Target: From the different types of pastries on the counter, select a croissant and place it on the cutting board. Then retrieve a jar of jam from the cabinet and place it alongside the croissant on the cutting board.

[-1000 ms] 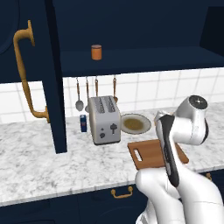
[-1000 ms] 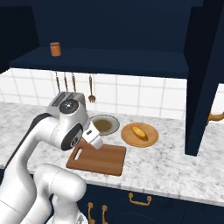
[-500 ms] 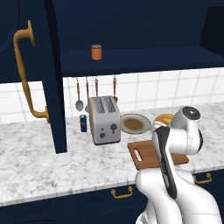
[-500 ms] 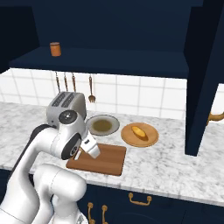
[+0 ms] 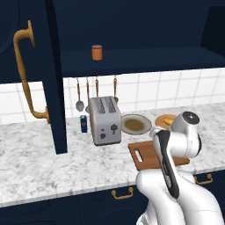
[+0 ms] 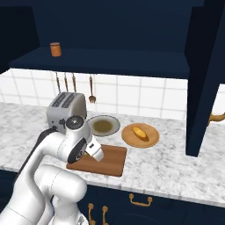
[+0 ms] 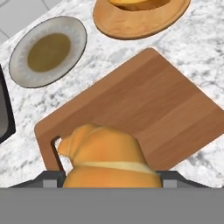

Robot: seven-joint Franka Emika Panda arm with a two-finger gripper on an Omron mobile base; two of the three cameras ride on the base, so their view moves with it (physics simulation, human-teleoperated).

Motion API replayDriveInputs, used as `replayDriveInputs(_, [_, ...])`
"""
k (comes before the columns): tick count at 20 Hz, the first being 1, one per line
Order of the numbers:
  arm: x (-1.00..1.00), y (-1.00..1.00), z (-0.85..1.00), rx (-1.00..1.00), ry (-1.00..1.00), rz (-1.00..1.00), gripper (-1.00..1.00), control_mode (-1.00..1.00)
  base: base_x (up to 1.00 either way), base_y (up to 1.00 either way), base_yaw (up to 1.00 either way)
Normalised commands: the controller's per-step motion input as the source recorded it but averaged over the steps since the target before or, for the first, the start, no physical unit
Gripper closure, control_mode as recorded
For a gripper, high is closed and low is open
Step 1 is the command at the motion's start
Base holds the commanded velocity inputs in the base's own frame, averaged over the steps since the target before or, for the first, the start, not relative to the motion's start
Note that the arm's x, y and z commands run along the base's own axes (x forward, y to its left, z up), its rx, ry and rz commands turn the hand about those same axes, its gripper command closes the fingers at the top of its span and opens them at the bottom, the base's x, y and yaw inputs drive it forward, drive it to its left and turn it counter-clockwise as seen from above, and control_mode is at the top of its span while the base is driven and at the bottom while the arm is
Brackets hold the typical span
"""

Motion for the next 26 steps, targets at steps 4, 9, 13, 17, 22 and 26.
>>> replayDriveInputs(4, [0.39, 0.12, -0.45, -0.01, 0.00, 0.01, 1.00, -1.00, 0.00, 0.00, 0.00])
replayDriveInputs(9, [0.37, 0.34, -0.80, -0.09, 0.00, 0.03, 1.00, -1.00, 0.00, 0.00, 0.00])
replayDriveInputs(13, [0.08, 0.23, -0.98, -0.10, 0.00, 0.05, 1.00, -1.00, 0.00, 0.00, 0.00])
replayDriveInputs(17, [0.00, 0.00, -0.85, -0.01, -0.10, 0.06, 1.00, -1.00, 0.00, 0.00, 0.00])
replayDriveInputs(22, [0.00, 0.01, -0.88, -0.01, -0.18, 0.06, 1.00, -1.00, 0.00, 0.00, 0.00])
replayDriveInputs(26, [0.00, 0.25, -1.00, -0.07, -0.11, 0.07, 1.00, -1.00, 0.00, 0.00, 0.00])
